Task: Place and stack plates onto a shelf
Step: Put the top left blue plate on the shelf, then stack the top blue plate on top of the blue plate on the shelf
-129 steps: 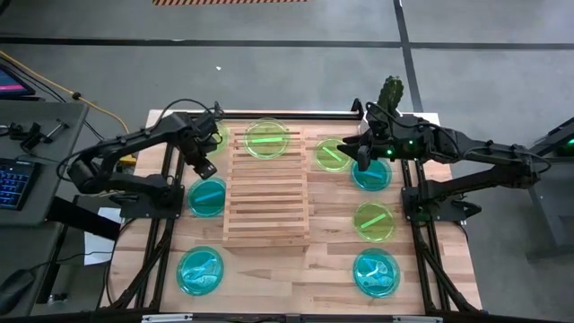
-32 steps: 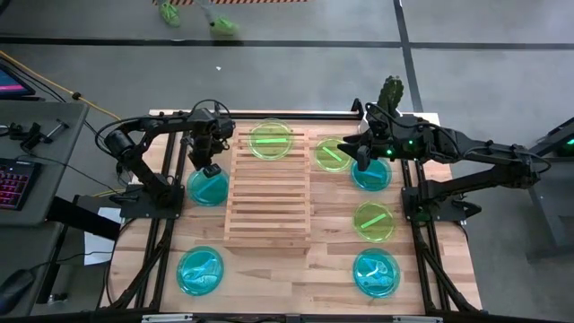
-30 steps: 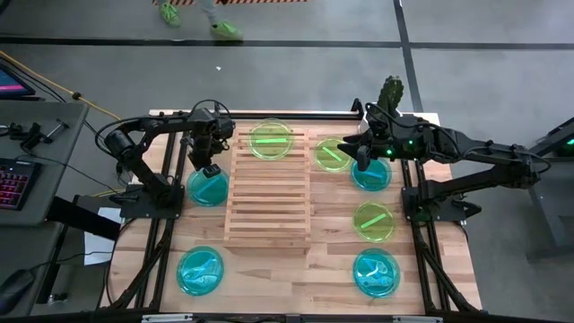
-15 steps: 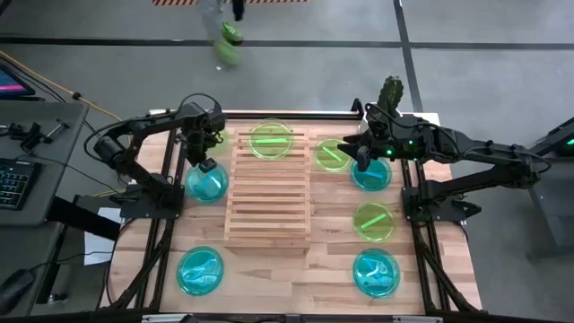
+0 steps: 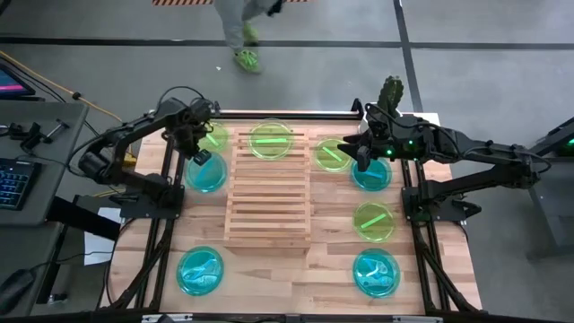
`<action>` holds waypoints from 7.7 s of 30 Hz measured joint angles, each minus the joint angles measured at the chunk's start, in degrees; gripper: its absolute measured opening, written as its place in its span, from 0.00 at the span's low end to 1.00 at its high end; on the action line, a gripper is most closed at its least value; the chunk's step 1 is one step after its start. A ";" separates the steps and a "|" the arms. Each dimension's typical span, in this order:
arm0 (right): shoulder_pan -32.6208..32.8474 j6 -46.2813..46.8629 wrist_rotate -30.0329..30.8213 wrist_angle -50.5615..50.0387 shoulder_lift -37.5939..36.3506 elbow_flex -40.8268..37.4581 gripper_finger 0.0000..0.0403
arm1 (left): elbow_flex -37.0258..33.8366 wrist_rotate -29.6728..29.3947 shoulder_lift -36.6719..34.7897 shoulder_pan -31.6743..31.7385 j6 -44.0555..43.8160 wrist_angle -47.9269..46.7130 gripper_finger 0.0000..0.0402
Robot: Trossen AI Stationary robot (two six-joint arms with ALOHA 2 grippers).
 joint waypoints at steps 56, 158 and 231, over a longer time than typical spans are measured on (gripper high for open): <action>0.00 -6.32 -1.45 9.38 -0.13 0.00 0.48 | 38.14 12.53 -18.26 -31.70 -44.45 0.29 0.00; 0.00 -8.89 -3.48 17.34 -0.12 0.00 0.48 | 8.40 -16.38 -35.64 -46.85 -29.75 51.43 0.30; 8.74 97.56 5.44 -21.81 14.94 -34.15 0.48 | -5.49 -8.76 -42.11 -45.54 -27.11 65.95 0.30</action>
